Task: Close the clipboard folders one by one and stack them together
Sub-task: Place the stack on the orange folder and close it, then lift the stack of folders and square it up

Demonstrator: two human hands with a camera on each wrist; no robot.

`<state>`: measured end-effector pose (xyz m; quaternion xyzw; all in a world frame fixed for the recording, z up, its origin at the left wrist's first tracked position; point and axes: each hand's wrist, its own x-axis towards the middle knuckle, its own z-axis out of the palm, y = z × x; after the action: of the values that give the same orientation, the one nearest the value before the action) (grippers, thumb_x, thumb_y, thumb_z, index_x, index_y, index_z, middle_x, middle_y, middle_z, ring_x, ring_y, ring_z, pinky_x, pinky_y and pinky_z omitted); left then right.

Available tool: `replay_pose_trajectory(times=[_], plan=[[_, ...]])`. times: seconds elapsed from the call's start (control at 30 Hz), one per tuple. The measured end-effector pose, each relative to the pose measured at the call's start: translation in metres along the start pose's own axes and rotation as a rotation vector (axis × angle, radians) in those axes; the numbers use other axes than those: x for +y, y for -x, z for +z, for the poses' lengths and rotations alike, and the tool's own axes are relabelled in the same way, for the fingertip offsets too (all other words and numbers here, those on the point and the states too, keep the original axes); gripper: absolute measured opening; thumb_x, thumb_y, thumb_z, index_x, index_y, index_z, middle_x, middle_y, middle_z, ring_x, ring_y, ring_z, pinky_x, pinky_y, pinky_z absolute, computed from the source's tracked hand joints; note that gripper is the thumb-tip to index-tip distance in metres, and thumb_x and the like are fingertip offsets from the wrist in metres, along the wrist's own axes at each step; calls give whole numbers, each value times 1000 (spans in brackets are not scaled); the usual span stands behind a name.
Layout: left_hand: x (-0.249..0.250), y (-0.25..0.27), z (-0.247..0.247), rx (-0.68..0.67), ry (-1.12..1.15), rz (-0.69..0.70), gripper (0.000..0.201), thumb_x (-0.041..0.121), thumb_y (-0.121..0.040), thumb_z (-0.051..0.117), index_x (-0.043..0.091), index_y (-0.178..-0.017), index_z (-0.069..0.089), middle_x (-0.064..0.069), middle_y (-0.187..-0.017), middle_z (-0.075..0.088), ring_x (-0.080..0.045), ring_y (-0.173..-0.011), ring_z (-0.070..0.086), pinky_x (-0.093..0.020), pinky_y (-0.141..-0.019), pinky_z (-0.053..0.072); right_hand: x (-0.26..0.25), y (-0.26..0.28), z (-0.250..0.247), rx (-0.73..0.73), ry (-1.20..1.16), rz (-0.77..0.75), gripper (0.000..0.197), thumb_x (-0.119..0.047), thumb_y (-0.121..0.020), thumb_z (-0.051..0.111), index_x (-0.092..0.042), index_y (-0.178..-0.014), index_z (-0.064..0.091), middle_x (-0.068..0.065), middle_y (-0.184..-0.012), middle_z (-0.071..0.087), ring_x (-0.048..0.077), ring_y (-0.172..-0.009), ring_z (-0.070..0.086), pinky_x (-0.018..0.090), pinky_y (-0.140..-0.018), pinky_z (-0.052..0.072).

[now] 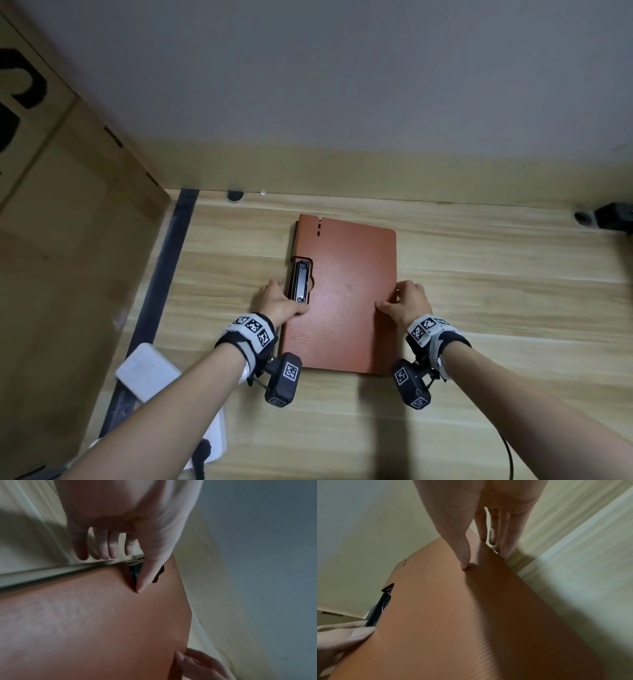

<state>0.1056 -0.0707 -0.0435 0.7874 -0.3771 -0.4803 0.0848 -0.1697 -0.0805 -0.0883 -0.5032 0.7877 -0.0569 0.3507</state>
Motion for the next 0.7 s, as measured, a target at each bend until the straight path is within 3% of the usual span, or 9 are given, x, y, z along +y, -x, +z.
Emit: replay_pose_trajectory(times=[0.13, 0.2, 0.3, 0.4, 0.47, 0.57, 0.63, 0.7], plan=[[22, -18, -2, -78, 40, -37, 104, 34, -57, 91, 9, -143, 38, -11, -144, 49, -28, -130, 49, -44, -109, 42, 2, -7, 0, -9, 28, 5, 55, -50, -62, 81, -14, -96, 56, 6, -100, 60, 22, -80, 59, 27, -69, 41], [29, -29, 0, -78, 94, -52, 115, 46, -41, 91, 10, -139, 42, -10, -136, 57, -28, -121, 57, -45, -102, 49, 2, -10, 2, -38, 32, 13, 56, -53, -62, 79, -15, -97, 55, 4, -96, 62, 23, -81, 61, 28, -68, 42], [32, -45, 5, -49, 141, -74, 102, 50, -39, 91, 8, -124, 53, -9, -118, 65, -30, -107, 64, -46, -93, 55, 0, -14, 2, -78, 37, 20, 55, -56, -64, 76, -16, -98, 59, 3, -96, 66, 24, -85, 63, 30, -72, 49], [31, -56, 6, -33, 153, -75, 93, 65, -29, 87, 10, -102, 68, -6, -100, 74, -25, -93, 70, -43, -87, 59, -4, -17, -2, -115, 44, 35, 49, -55, -69, 75, -18, -98, 60, 1, -95, 67, 26, -88, 64, 31, -76, 50], [25, -66, 9, -52, 149, -94, 97, 75, -24, 84, 14, -97, 72, -6, -97, 76, -25, -92, 72, -44, -87, 58, -7, -19, -7, -136, 40, 54, 46, -54, -70, 75, -18, -96, 62, 2, -94, 68, 25, -87, 65, 32, -77, 52], [27, -64, 8, -101, 172, -127, 113, 80, -23, 82, 12, -112, 69, -8, -114, 72, -28, -106, 67, -45, -98, 52, -7, -24, -12, -169, -7, 100, 49, -55, -69, 76, -18, -98, 62, 1, -98, 67, 25, -91, 64, 34, -82, 53], [44, -43, 2, -100, 203, -124, 117, 74, -36, 84, 11, -131, 57, -8, -132, 62, -30, -121, 59, -46, -104, 46, -8, -24, -13, -193, -58, 112, 56, -58, -68, 77, -18, -103, 59, 0, -100, 65, 22, -90, 62, 33, -81, 51], [53, -29, 3, -76, 264, -120, 115, 57, -56, 86, 10, -147, 35, -12, -148, 46, -32, -133, 47, -43, -101, 43, -8, -21, -12, -206, -130, 101, 63, -56, -69, 78, -14, -109, 54, -1, -101, 60, 20, -91, 58, 31, -81, 47]])
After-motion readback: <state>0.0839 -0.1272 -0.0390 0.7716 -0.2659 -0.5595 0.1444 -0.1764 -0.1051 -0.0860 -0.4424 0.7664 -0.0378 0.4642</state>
